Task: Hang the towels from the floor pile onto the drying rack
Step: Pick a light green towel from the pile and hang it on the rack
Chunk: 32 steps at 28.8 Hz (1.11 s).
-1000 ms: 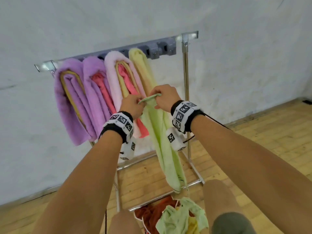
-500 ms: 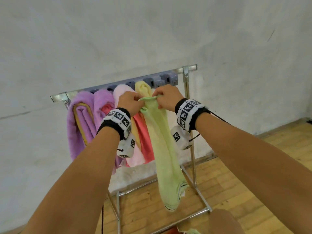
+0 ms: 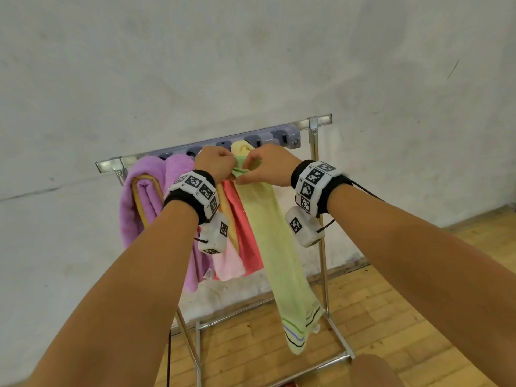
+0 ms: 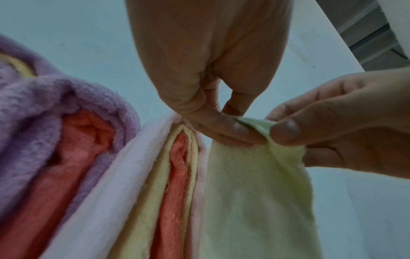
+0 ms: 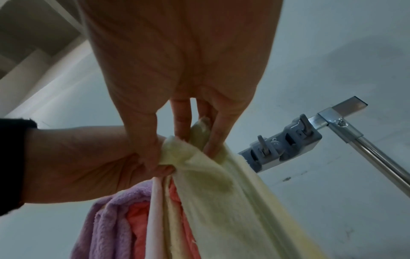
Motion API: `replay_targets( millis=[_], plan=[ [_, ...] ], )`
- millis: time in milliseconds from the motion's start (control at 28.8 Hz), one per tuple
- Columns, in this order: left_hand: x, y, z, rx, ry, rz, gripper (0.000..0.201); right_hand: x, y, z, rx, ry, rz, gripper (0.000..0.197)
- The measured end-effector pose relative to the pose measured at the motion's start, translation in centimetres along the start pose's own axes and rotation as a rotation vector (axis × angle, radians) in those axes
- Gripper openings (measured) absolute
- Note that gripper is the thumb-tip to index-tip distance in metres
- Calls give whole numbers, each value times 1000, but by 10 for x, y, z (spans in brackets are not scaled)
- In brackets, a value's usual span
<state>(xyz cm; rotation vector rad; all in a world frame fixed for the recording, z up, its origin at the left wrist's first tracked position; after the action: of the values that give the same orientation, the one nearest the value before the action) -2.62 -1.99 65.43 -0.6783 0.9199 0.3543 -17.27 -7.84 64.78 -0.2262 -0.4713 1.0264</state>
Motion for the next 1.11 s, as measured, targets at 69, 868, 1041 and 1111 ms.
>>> replay_targets(
  millis=[69,868,1041,1111],
  plan=[
    [-2,3,0,6,34,20,19,0,-2,-1,-22,75,14,37],
    [-2,12,9,-19,-63,-1,23,-6,-4,3,-195,-111,-21,19],
    [1,12,9,-12,164,67,24,-1,-6,3,-240,-79,-10,17],
    [-1,17,5,-15,382,118,18,-3,-8,4,-279,-180,-53,14]
  ],
)
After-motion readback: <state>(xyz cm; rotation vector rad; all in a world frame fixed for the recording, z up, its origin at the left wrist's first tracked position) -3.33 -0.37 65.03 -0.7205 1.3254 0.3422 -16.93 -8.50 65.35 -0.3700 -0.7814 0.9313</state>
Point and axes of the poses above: each hand's wrist, its own y-axis away from the middle knuckle, its own z-axis out of the back of the hand, x = y × z, the point moved 3 cm from there along -y, towards the middle knuckle, and after that the axes turned 11 degrees about y, right-handed, at the moved point
